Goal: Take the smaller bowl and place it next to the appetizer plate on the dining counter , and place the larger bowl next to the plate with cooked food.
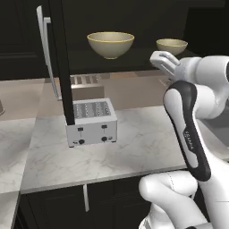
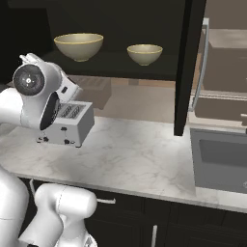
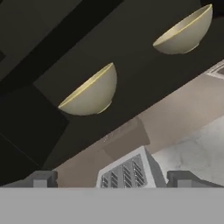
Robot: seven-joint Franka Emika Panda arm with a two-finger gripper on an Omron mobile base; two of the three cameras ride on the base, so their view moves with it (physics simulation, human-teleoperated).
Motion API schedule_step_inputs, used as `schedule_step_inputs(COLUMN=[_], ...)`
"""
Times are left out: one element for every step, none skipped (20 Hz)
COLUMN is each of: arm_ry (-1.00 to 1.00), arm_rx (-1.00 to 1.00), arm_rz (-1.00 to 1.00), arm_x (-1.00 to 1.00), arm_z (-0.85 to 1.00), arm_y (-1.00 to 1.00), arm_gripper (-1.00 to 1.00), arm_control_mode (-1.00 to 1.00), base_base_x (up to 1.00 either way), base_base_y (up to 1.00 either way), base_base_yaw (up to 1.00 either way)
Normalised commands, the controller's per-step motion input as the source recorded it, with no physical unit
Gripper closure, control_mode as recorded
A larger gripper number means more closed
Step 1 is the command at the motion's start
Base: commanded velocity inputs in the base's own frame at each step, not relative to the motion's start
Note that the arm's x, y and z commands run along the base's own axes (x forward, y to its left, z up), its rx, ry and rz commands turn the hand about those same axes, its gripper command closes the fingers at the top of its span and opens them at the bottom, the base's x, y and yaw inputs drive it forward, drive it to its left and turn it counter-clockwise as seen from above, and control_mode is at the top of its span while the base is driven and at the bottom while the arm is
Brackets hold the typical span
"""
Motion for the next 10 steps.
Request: schedule_step_inputs(arm_ry=[0.00, 0.03, 0.04, 0.07, 0.07, 0.07, 0.09, 0.08, 0.07, 0.05], arm_rx=[0.13, 0.04, 0.00, 0.00, 0.00, -0.04, -0.07, -0.09, -0.10, -0.12], arm_rz=[0.00, 0.00, 0.00, 0.00, 0.01, 0.01, 0.02, 0.01, 0.00, 0.00], arm_x=[0.12, 0.20, 0.16, 0.15, 0.16, 0.19, 0.23, 0.27, 0.26, 0.19], arm_z=[0.19, 0.21, 0.24, 0.27, 0.31, 0.30, 0.31, 0.34, 0.37, 0.36], arm_y=[0.31, 0.34, 0.36, 0.35, 0.30, 0.31, 0.28, 0.26, 0.22, 0.19], arm_gripper=[-1.00, -1.00, -1.00, -1.00, -1.00, -1.00, -1.00, -1.00, -1.00, -1.00], arm_control_mode=[-1.00, -1.00, -1.00, -1.00, -1.00, -1.00, -1.00, -1.00, -1.00, -1.00], base_base_x=[0.00, 0.00, 0.00, 0.00, 0.00, 0.00, 0.00, 0.00, 0.00, 0.00], base_base_y=[0.00, 0.00, 0.00, 0.00, 0.00, 0.00, 0.00, 0.00, 0.00, 0.00], base_base_yaw=[0.00, 0.00, 0.00, 0.00, 0.00, 0.00, 0.00, 0.00, 0.00, 0.00])
